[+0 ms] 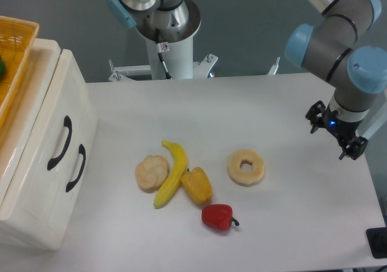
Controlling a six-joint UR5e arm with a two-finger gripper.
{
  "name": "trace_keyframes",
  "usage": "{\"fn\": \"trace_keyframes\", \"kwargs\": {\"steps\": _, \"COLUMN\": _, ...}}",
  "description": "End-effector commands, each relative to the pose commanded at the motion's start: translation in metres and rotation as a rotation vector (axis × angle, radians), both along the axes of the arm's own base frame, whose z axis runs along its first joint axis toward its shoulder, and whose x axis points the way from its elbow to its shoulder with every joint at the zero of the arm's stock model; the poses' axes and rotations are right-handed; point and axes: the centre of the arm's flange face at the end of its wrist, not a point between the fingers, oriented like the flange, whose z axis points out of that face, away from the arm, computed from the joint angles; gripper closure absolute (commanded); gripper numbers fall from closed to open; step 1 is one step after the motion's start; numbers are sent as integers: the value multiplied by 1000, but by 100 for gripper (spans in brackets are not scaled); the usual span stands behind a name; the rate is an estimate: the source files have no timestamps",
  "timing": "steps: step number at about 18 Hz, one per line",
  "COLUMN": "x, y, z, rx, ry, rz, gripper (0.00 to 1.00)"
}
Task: Slide the top white drawer open
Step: 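Move the gripper across the table toward the upper drawer's black handle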
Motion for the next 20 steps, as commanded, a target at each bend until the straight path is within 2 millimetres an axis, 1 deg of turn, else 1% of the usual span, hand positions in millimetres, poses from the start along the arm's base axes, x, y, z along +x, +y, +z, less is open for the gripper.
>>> {"fn": "trace_keyframes", "kwargs": {"steps": 2, "x": 3, "y": 1, "z": -2, "rx": -3, "ry": -7, "rz": -3, "gripper": 0}}
{"fn": "trace_keyframes", "kwargs": {"steps": 4, "x": 13, "y": 8, "z": -1, "rx": -9, "ry": -11, "rz": -14, "gripper": 0}}
{"fn": "trace_keyframes", "kwargs": {"steps": 6, "x": 32, "y": 14, "z": -1, "rx": 2, "ry": -18, "rz": -2, "gripper": 0}}
{"fn": "trace_keyframes", "kwargs": {"steps": 8, "x": 55, "y": 9, "z": 1, "rx": 7, "ry": -29, "rz": 42, "gripper": 0}}
{"fn": "trace_keyframes", "kwargs": {"steps": 10, "x": 80, "y": 15, "z": 10, "rx": 51, "ry": -7, "rz": 93, "gripper": 0}}
{"fn": "trace_keyframes", "kwargs": {"steps": 11, "x": 91, "y": 19, "z": 9, "rx": 72, "ry": -22, "rz": 124, "gripper": 0}}
{"fn": "trace_keyframes", "kwargs": {"steps": 12, "x": 102, "y": 22, "z": 11, "rx": 80, "ry": -24, "rz": 143, "gripper": 0}}
{"fn": "trace_keyframes", "kwargs": {"steps": 13, "x": 115, "y": 29, "z": 11, "rx": 76, "ry": -26, "rz": 148, "gripper": 0}}
{"fn": "trace_keyframes", "kwargs": {"steps": 15, "x": 133, "y": 43, "z": 13, "rx": 73, "ry": -26, "rz": 171, "gripper": 0}}
{"fn": "trace_keyframes", "kwargs": {"steps": 16, "x": 142, "y": 51, "z": 17, "rx": 68, "ry": -19, "rz": 183, "gripper": 0}}
{"fn": "trace_keyframes", "kwargs": {"steps": 17, "x": 154, "y": 59, "z": 18, "rx": 61, "ry": -22, "rz": 197, "gripper": 0}}
{"fn": "trace_keyframes", "kwargs": {"steps": 18, "x": 168, "y": 70, "z": 15, "rx": 60, "ry": -33, "rz": 234, "gripper": 0}}
{"fn": "trace_keyframes", "kwargs": {"steps": 20, "x": 185, "y": 88, "z": 16, "rx": 69, "ry": -30, "rz": 312, "gripper": 0}}
